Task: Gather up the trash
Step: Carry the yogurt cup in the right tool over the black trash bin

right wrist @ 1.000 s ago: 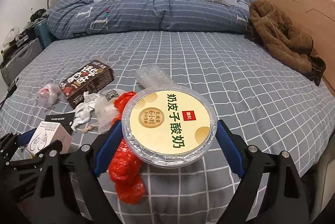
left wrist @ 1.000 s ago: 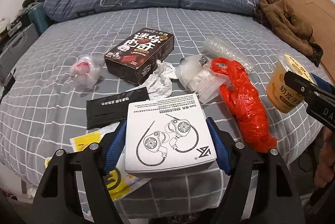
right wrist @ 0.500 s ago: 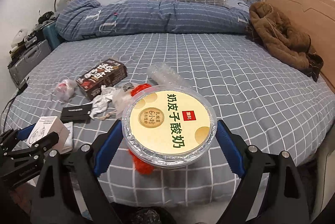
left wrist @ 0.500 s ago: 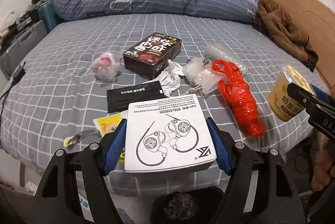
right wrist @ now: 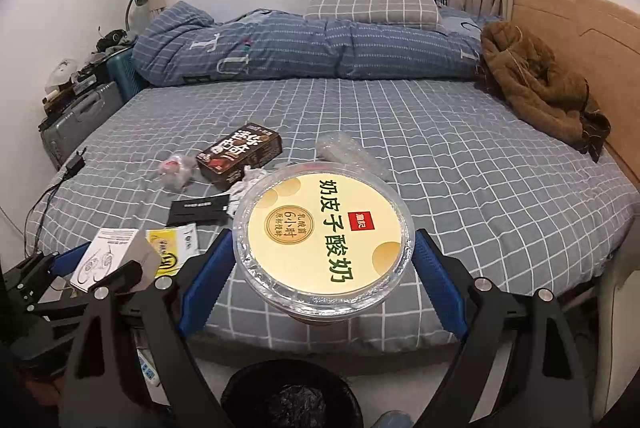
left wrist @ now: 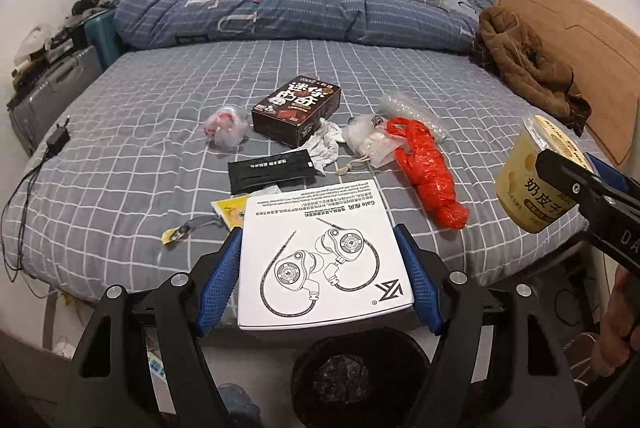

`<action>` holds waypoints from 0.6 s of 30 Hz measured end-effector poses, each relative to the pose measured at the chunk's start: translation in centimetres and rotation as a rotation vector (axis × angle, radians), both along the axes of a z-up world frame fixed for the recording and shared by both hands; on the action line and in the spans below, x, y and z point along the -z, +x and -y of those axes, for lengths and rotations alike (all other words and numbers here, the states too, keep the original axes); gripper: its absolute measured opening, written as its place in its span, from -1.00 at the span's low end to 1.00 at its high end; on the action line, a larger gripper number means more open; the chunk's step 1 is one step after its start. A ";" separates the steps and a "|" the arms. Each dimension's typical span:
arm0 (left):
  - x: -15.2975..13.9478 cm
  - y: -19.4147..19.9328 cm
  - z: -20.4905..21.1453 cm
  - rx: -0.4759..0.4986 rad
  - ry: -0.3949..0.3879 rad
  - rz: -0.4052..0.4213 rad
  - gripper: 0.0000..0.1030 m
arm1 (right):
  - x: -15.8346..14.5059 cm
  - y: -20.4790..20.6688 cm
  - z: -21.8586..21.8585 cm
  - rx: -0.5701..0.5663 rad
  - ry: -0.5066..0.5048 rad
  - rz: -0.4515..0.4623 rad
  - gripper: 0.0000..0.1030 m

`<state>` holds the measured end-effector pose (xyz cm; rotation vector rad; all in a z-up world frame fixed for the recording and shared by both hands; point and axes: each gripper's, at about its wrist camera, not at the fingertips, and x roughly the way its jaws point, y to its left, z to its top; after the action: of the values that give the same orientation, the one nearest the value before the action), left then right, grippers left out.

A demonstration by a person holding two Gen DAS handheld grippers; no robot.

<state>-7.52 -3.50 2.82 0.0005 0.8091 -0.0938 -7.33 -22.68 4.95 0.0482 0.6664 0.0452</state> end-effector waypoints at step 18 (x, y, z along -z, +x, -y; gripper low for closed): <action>-0.1 -4.1 -1.2 -0.014 -0.011 -0.023 0.40 | -1.6 -4.6 -0.9 -0.004 -0.013 -0.003 0.63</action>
<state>-11.64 -2.28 2.92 -0.0166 0.8318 -0.0855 -11.92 -21.76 6.53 0.0343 0.6694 0.0446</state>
